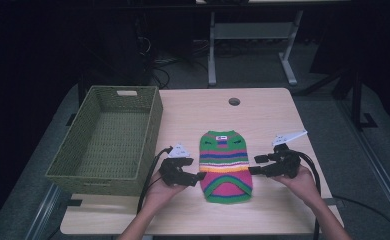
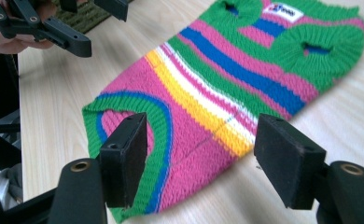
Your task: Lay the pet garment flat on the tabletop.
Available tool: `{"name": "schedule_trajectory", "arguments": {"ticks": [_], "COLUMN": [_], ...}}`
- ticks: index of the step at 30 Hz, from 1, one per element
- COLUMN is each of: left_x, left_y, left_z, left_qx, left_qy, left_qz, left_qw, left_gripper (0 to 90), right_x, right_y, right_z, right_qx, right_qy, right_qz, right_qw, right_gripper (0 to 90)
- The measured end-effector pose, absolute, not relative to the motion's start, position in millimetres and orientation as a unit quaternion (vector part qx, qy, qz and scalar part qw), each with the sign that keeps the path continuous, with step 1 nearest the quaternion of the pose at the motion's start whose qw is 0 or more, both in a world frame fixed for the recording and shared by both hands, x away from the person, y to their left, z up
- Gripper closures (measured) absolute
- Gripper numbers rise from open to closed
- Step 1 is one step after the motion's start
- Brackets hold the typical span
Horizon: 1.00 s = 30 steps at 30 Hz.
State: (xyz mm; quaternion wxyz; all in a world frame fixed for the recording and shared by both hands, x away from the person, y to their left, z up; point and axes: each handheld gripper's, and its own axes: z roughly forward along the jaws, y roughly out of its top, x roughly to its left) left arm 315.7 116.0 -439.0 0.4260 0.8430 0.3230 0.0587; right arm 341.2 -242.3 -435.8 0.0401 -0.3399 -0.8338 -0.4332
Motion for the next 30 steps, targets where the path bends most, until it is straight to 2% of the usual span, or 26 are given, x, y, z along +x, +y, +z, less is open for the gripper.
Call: {"name": "schedule_trajectory", "arguments": {"ticks": [21,30], "left_x": [296,285], "left_y": [126,128], "left_z": [-444,-438], "left_qx": [0.84,0.845], "left_qy": [0.328,0.316], "left_qz": [0.053,0.066], "left_qw": [0.43,0.425], "left_gripper": [24.1,23.9], "right_x": [319,307], "right_y": [-270,-281], "right_z": [-443,-444], "right_qx": [-0.356,-0.352], "right_qy": [-0.825,-0.825], "right_qz": [-0.437,-0.441], "right_qw": [0.033,0.015], "right_gripper": [33.1,32.4]}}
